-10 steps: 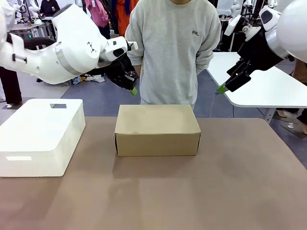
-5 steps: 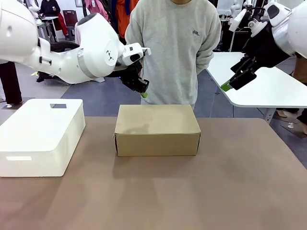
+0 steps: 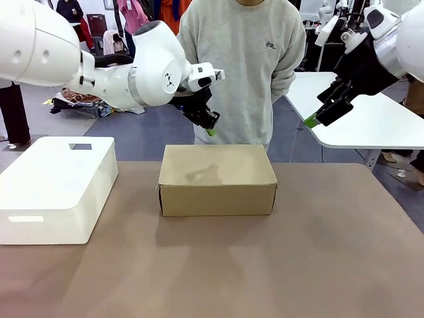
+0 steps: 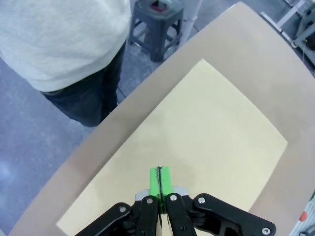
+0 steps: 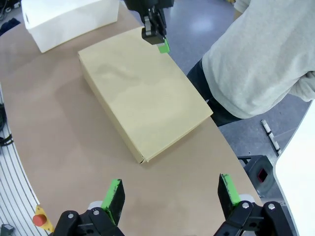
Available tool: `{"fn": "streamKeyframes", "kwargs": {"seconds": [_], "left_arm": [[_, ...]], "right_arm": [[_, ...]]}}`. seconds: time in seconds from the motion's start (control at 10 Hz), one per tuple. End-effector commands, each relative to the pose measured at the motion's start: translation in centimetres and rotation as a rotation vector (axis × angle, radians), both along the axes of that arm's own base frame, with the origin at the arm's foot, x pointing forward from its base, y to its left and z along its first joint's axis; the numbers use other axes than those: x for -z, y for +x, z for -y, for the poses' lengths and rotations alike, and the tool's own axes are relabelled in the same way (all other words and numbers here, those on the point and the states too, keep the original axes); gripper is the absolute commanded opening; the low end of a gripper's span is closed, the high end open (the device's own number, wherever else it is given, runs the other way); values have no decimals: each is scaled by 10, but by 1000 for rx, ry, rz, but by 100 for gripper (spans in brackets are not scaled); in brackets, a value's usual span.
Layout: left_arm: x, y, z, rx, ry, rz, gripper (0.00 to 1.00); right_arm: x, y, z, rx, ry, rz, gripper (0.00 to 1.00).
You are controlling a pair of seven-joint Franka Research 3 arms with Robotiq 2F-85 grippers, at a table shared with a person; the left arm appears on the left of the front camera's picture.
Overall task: Pack the shoes into the box.
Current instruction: Press down on the lid of the Shoes Box.
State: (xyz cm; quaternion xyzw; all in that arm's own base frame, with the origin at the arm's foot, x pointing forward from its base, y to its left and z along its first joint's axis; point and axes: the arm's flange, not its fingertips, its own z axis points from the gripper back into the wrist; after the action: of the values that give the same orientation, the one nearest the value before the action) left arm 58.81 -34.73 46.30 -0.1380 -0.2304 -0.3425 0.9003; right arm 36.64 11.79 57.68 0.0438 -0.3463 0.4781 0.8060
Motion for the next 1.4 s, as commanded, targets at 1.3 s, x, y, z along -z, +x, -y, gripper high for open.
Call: {"fn": "streamKeyframes", "kwargs": {"seconds": [1.3], "left_arm": [[62,24,14,-64,37,-186,0]], "right_arm": [[-2,2,-3,17,2,3,100]]}}
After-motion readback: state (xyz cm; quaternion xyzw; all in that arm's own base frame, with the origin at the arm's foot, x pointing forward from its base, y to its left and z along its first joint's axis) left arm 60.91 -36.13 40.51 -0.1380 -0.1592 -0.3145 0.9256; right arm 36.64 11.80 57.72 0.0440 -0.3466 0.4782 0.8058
